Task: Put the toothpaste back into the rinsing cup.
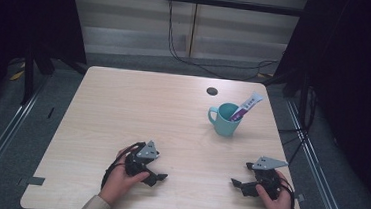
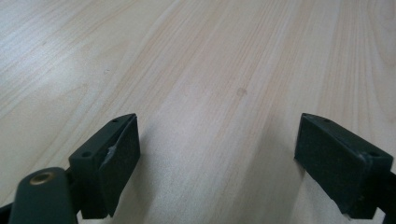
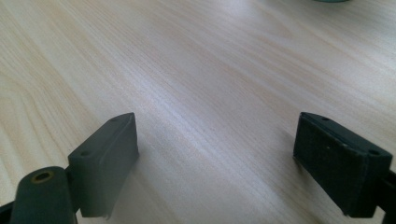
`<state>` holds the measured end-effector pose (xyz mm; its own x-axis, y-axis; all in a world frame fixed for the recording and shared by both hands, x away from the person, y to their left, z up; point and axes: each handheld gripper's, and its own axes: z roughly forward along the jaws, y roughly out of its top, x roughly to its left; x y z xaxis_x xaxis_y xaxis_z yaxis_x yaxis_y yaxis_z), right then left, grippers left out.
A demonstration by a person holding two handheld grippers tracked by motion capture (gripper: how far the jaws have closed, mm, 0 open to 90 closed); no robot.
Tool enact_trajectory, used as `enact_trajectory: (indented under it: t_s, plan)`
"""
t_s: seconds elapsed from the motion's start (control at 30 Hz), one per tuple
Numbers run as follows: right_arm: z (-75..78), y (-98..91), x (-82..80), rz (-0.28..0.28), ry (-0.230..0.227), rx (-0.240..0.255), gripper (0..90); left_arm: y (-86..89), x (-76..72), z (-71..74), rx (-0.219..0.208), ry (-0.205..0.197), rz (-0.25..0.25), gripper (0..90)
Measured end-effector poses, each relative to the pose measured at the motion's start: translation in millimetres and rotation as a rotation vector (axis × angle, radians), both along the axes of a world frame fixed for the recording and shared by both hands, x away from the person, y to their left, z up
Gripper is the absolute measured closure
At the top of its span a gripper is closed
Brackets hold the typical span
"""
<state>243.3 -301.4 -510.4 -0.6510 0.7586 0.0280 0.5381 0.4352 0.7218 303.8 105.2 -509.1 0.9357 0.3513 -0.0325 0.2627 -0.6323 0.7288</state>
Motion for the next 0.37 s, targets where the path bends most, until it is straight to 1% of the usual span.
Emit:
enact_trajectory:
  t_s: [0.37]
  plan:
    - [-0.1, 0.2, -0.3, -0.001, 0.000, -0.001, 12.8, 0.0, -0.2, 0.0, 0.000, 0.000, 0.000, 14.0]
